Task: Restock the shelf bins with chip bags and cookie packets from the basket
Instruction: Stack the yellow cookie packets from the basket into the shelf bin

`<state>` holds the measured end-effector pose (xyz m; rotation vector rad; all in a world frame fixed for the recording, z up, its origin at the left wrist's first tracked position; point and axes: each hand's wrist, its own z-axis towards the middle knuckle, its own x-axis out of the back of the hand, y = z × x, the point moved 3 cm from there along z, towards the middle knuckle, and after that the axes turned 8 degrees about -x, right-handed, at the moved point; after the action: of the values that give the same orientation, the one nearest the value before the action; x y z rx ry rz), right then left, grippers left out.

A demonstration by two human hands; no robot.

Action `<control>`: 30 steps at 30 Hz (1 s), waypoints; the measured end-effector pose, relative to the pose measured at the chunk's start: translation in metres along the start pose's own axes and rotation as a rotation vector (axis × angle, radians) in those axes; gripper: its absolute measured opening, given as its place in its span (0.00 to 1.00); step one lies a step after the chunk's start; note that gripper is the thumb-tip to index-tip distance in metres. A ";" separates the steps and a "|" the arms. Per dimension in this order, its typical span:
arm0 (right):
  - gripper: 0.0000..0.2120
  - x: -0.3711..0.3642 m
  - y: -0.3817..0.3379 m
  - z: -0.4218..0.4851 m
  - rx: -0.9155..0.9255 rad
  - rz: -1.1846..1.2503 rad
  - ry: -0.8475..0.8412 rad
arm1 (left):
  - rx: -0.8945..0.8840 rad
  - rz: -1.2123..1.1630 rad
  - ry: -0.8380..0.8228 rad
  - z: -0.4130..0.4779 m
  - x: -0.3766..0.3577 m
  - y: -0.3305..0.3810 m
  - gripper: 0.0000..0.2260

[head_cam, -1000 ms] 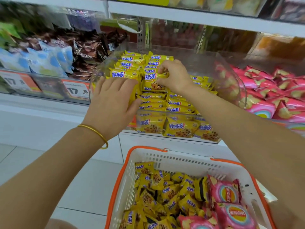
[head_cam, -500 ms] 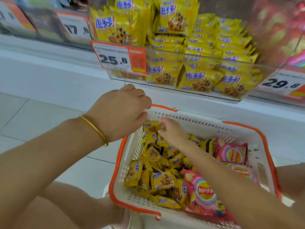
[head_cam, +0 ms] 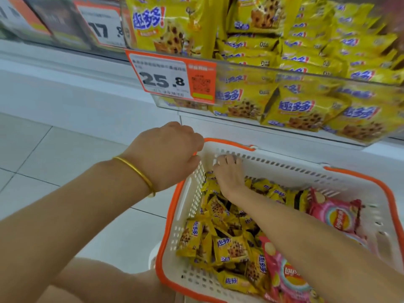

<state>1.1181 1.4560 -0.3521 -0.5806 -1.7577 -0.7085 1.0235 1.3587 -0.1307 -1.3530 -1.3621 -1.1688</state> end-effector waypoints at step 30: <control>0.15 0.320 0.116 0.003 -0.060 0.555 0.494 | 0.128 0.051 0.628 0.014 0.093 -0.004 0.25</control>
<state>1.1071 1.5512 -0.0252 -0.8113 -1.0518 -0.4588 1.0167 1.3902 -0.0422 -0.8186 -0.9200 -1.3015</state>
